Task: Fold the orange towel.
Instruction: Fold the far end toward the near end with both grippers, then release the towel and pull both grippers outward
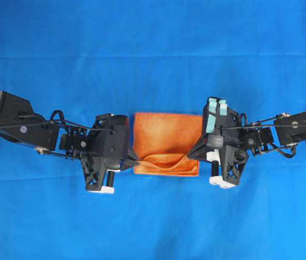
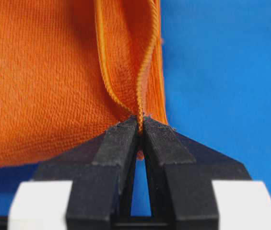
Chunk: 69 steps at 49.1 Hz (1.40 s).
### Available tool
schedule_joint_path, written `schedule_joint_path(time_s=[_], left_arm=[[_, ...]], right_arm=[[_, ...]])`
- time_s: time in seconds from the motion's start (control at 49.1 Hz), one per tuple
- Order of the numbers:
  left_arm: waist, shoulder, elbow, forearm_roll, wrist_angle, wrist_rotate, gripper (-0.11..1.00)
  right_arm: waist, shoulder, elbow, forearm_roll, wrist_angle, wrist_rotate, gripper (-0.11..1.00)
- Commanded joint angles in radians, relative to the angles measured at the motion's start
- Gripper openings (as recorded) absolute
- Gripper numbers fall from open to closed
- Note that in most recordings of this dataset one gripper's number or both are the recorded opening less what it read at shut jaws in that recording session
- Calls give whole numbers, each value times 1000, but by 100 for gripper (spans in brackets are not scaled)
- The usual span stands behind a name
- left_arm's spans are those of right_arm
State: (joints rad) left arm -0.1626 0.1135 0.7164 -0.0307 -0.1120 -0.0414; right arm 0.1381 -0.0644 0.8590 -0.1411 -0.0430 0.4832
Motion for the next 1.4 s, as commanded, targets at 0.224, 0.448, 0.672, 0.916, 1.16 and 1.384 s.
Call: schedule_joint_path(time_s=[0.224,0.448,0.672,0.916,1.16,1.384], left_arm=[[2,14,-15,3,-55,-2,3],[0,14,-9,3,-57,0,22],[2,-26,-8,3,-20,9,59],[0,-199,25,3,78,18,69],[2,-430,127,3,95,18,69],[2,-730,272,3,87,20,69]], right_arm=[[3,8,-26,0,-9,-2,2],[3,25,-38,2,-5,0,3],[11,6,-61,2,31,2,36],[12,-127,-66,-3,166,-6,56],[12,-318,-20,-43,207,-9,57],[11,-528,77,-95,199,-9,57]])
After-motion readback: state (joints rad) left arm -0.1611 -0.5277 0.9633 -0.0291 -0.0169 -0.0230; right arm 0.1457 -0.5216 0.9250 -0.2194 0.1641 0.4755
